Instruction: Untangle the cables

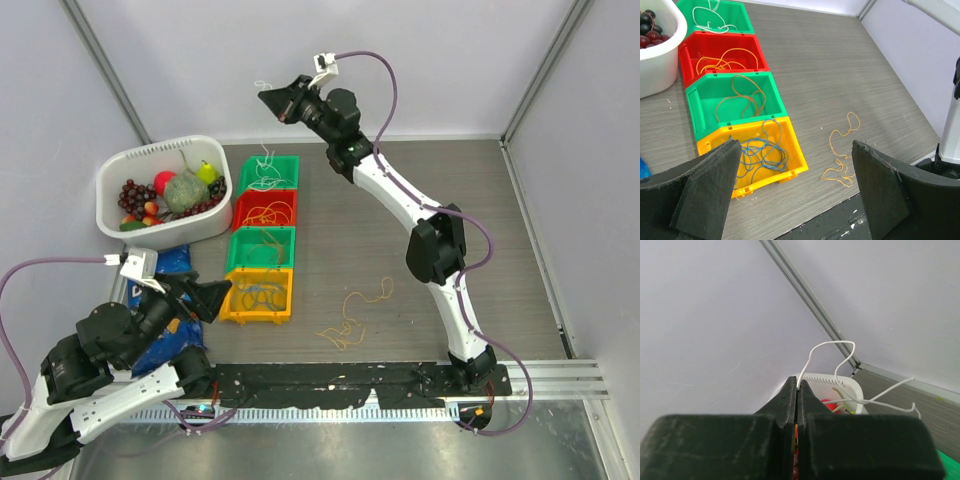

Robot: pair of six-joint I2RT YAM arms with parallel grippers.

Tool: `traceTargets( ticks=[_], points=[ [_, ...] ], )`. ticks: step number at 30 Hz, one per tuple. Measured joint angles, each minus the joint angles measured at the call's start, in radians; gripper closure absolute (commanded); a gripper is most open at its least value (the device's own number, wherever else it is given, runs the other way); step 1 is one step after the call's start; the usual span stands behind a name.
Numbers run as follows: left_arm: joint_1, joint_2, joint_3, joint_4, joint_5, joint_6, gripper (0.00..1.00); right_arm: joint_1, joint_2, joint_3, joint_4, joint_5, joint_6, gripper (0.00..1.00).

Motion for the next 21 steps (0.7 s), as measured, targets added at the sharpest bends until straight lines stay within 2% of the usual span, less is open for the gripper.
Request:
traceTargets(
  ticks=[6, 15, 21],
  points=[
    [0.000, 0.000, 0.008, 0.000, 0.000, 0.000, 0.04, -0.001, 0.008, -0.064, 0.022, -0.002, -0.012, 0.99],
    [0.000, 0.000, 0.008, 0.000, 0.000, 0.000, 0.04, 0.007, 0.007, -0.370, 0.058, -0.022, -0.008, 0.99],
    [0.000, 0.006, 0.008, 0.001, 0.008, 0.000, 0.04, 0.019, 0.007, -0.431, 0.047, -0.042, 0.027, 0.99]
  ],
)
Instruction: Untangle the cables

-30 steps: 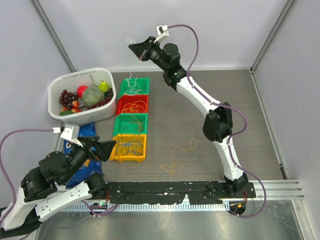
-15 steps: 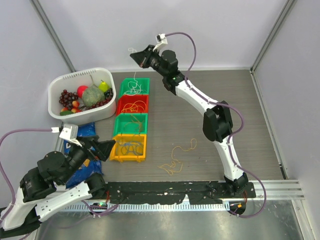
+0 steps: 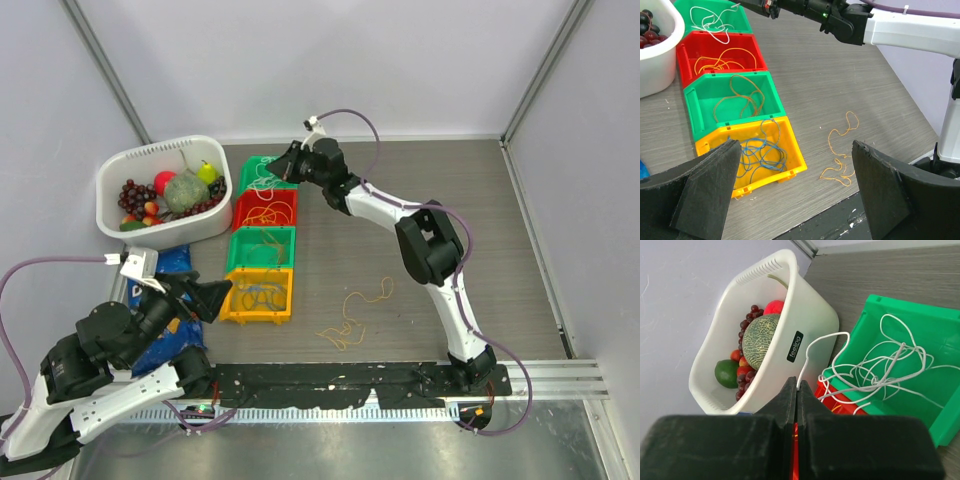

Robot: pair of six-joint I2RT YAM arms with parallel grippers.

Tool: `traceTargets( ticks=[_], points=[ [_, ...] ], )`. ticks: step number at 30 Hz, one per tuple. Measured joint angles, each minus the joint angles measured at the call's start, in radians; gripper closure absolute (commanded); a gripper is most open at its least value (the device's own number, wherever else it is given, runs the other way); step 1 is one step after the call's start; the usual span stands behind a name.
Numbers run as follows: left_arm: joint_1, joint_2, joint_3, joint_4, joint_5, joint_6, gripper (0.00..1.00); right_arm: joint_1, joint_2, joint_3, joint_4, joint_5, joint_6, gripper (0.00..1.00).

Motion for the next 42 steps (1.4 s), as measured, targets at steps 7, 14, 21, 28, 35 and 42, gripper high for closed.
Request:
traceTargets(
  ticks=[7, 14, 21, 28, 35, 42],
  points=[
    [0.000, 0.010, 0.000, 0.001, 0.006, 0.000, 0.04, 0.010, 0.052, 0.135, -0.206, 0.005, 0.002, 0.96],
    [0.000, 0.054, 0.000, 0.005, 0.039, -0.007, 0.04, 0.010, 0.208, 0.429, -0.484, 0.041, -0.026, 0.53],
    [0.000, 0.063, 0.000, 0.006, 0.058, -0.026, 0.04, 0.009, 0.232, 0.526, -0.729, 0.101, -0.083, 0.38],
    [0.000, 0.133, 0.000, 0.039, 0.088, -0.028, 0.04, 0.014, 0.196, 0.543, -0.882, 0.174, -0.161, 0.34],
    [0.000, 0.376, 0.000, 0.099, 0.198, -0.023, 0.10, 0.026, -0.088, 0.307, -1.008, 0.325, -0.261, 0.26],
    [-0.016, 0.737, -0.001, 0.241, 0.361, 0.031, 0.07, -0.075, -0.681, -0.259, -0.961, 0.373, -0.249, 0.27]
  ],
)
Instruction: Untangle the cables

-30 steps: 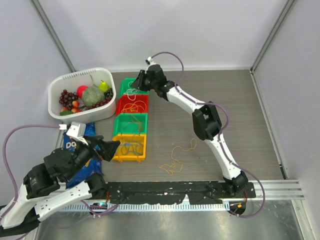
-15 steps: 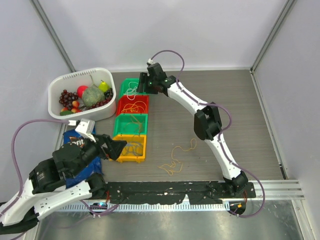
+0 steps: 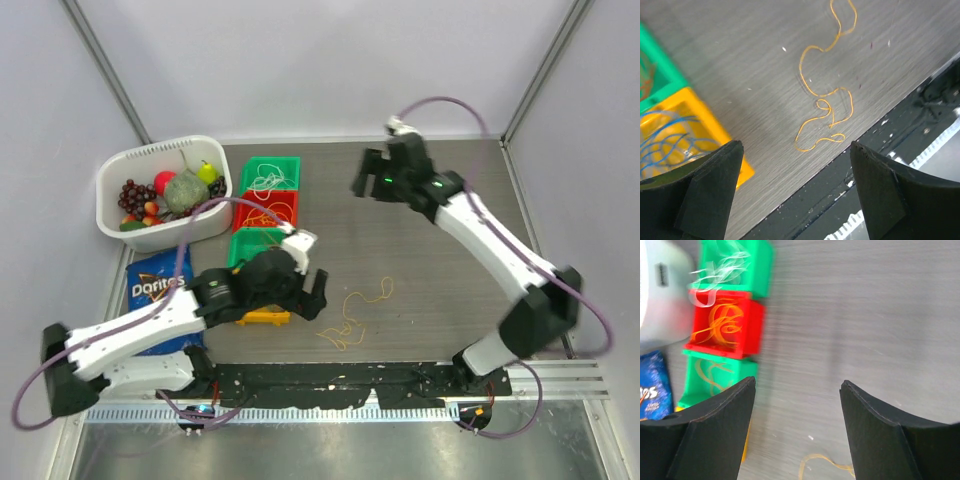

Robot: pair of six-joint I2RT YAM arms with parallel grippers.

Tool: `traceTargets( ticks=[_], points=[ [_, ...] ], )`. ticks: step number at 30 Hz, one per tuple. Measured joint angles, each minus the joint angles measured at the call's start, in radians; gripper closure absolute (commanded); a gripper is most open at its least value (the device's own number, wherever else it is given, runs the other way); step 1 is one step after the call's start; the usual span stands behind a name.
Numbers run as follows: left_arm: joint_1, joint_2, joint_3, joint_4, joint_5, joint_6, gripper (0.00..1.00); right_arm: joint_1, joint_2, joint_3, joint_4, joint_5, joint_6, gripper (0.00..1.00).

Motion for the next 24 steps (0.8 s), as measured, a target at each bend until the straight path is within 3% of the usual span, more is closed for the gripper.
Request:
traceTargets(
  ticks=[5, 12, 20, 24],
  points=[
    [-0.096, 0.328, 0.043, 0.070, 0.064, 0.071, 0.06, -0.220, -0.379, -0.424, 0.011, -0.003, 0.060, 0.27],
    [-0.213, 0.762, 0.222, 0.099, 0.122, 0.200, 0.04, -0.190, -0.684, -0.614, -0.065, -0.030, 0.067, 0.27],
    [-0.253, 0.877, 0.290, 0.059, 0.066, 0.335, 0.04, -0.192, -0.750, -0.663, -0.100, -0.030, 0.047, 0.27],
    [-0.254, 0.880, 0.309, 0.043, 0.016, 0.399, 0.17, -0.192, -0.751, -0.663, -0.101, -0.027, 0.040, 0.27]
  ],
)
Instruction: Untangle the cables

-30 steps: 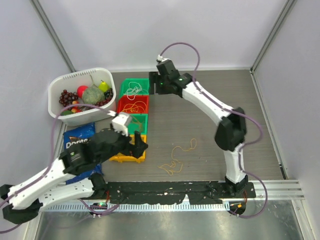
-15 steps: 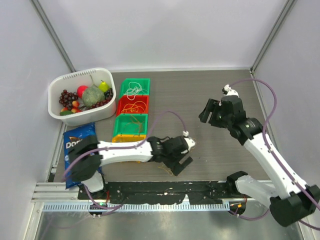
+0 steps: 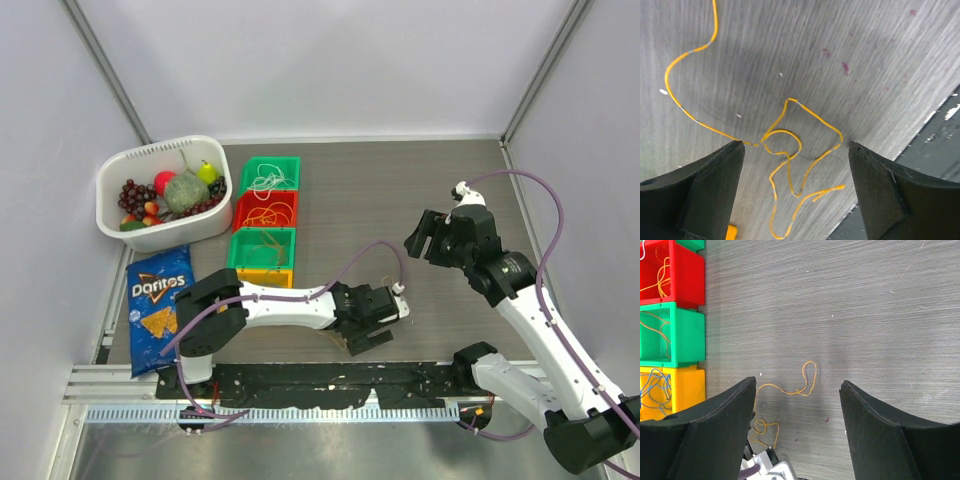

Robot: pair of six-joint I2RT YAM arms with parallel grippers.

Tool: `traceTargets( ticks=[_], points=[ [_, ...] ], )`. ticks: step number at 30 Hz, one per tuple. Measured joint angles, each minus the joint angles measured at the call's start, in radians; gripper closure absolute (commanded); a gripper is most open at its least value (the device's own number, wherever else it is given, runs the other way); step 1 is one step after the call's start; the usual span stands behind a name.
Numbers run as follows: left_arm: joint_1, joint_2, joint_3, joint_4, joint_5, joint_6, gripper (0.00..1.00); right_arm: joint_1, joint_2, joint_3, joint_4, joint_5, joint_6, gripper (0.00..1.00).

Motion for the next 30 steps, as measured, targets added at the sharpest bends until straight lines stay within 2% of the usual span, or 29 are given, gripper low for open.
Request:
traceTargets(
  ticks=[2, 3, 6, 7, 8, 9, 14, 18, 22, 25, 30],
  points=[
    [0.000, 0.008, 0.010, -0.003, -0.024, 0.026, 0.28, 0.000, 0.000, 0.000, 0.000, 0.002, 0.000, 0.27],
    [0.000, 0.013, 0.011, -0.002, -0.036, 0.039, 0.38, 0.000, 0.000, 0.000, 0.000, 0.002, 0.000, 0.27],
    [0.000, 0.019, 0.012, 0.000, -0.057, 0.069, 0.53, -0.001, 0.000, 0.000, 0.000, 0.003, 0.000, 0.27],
    [0.000, 0.025, 0.011, 0.004, -0.065, 0.088, 0.81, -0.001, -0.004, 0.000, 0.000, 0.003, 0.000, 0.27],
    [0.000, 0.025, 0.011, 0.005, -0.066, 0.089, 0.96, -0.002, -0.004, 0.000, 0.000, 0.003, 0.000, 0.27],
    [0.000, 0.025, 0.007, 0.017, -0.065, 0.101, 1.00, -0.002, -0.005, 0.000, 0.000, 0.003, 0.000, 0.27],
    [0.006, -0.005, -0.042, 0.070, -0.072, 0.145, 1.00, -0.002, -0.006, 0.000, 0.000, 0.002, 0.000, 0.27],
    [0.050, -0.168, -0.111, 0.092, -0.045, 0.127, 1.00, -0.002, -0.008, -0.003, 0.000, 0.003, 0.002, 0.27],
    [0.171, -0.426, -0.115, 0.148, -0.030, 0.072, 1.00, -0.004, -0.015, -0.017, 0.002, 0.002, 0.005, 0.27],
    [0.267, -0.561, -0.083, 0.192, -0.056, 0.005, 1.00, -0.005, -0.014, -0.025, 0.002, 0.001, 0.010, 0.27],
    [0.442, -0.622, 0.002, 0.222, -0.128, -0.166, 1.00, -0.006, -0.013, -0.028, 0.008, -0.008, 0.020, 0.27]
  ],
)
